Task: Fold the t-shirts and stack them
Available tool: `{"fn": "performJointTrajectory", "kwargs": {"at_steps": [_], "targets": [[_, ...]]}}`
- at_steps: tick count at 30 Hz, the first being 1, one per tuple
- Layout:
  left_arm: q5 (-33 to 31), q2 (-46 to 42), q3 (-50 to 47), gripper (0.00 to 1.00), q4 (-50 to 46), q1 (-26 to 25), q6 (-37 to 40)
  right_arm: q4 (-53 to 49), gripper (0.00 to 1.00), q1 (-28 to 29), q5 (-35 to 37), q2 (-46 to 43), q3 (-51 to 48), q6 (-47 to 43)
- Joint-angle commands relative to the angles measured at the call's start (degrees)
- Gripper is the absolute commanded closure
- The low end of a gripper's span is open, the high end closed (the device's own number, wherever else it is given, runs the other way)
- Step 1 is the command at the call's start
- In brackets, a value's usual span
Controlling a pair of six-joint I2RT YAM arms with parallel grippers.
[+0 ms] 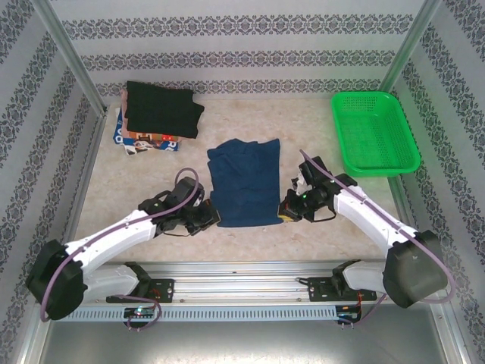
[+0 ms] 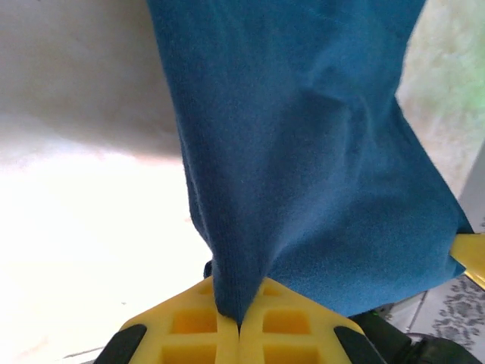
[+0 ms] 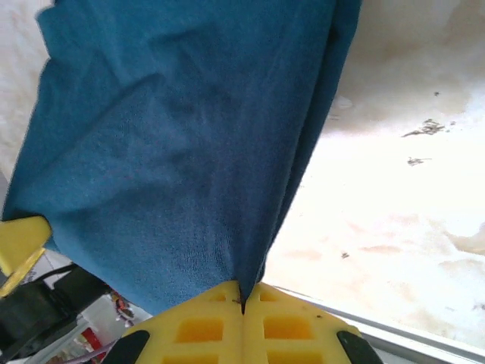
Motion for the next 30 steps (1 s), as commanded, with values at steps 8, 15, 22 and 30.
{"fn": "performJointTrajectory", "kwargs": {"at_steps": [8,15,22,30], "targets": [[4.8,1.59,8.09,0.97,-1.39,10.52,2.67,-3.69,1.0,-1.47,1.15,9.81,18.95,-1.84],[10.41,14.47,21.29,0.98,-0.82,16.29,9.95,-3.91,1.0,-3.84,1.47,21.89,32.17,-5.15],[13.6,24.1,29.04,0.98,2.1,20.01,12.04,-5.21,1.0,-7.11,1.88,31.93,42.49,-7.88],[15.57,33.79,36.62,0.98,2.15,23.63,14.72,-5.59,1.0,-10.32,1.78,41.59,50.58,-9.62]]}}
